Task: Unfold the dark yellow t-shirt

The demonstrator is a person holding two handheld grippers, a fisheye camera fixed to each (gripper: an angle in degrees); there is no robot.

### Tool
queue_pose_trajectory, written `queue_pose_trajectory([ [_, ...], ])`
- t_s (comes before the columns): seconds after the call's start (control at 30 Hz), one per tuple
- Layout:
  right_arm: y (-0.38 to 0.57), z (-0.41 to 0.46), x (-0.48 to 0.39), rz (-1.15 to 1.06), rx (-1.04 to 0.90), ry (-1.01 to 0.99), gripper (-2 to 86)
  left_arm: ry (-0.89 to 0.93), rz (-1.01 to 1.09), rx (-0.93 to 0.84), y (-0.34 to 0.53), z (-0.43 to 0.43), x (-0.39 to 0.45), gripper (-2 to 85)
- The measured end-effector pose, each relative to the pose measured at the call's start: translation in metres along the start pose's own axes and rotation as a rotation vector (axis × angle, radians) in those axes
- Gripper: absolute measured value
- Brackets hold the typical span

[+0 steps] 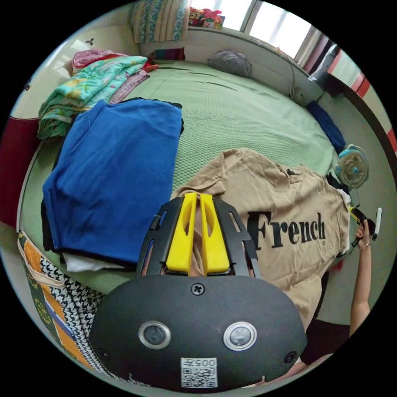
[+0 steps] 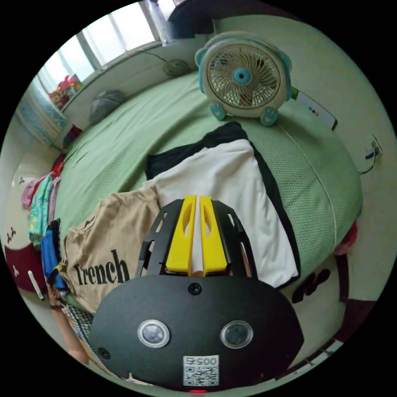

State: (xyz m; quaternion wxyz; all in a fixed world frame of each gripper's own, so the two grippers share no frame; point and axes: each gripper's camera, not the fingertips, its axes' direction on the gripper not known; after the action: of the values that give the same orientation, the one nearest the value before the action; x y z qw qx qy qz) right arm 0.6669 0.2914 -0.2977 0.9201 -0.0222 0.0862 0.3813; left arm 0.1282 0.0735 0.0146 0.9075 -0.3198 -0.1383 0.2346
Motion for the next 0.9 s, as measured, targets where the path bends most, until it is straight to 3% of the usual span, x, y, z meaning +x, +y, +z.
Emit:
queue_pose_trajectory([
  [0.1,0.049,-0.032,-0.032,-0.105,0.008,0.034,-0.9,0.019,0.038,-0.025,0.035,-0.02,0.026,0.5],
  [0.27,0.176,-0.062,-0.109,-0.293,-0.063,-0.138,-1.1,0.138,0.136,-0.039,0.109,-0.039,0.084,-0.5],
  [0.4,0.255,-0.063,-0.15,-0.36,-0.104,-0.155,-1.2,0.135,0.202,-0.053,0.171,-0.042,0.129,-0.7],
  [0.53,0.318,-0.05,-0.18,-0.395,-0.158,-0.103,-1.1,0.067,0.216,-0.103,0.212,-0.025,0.155,-0.7],
  [0.67,0.361,-0.051,-0.198,-0.434,0.013,-0.002,-0.9,0.014,0.205,-0.006,0.237,-0.024,0.164,-0.6],
  [0.9,0.392,-0.045,-0.216,-0.467,0.047,0.09,-1.0,0.024,0.216,0.024,0.26,-0.022,0.177,-0.6],
])
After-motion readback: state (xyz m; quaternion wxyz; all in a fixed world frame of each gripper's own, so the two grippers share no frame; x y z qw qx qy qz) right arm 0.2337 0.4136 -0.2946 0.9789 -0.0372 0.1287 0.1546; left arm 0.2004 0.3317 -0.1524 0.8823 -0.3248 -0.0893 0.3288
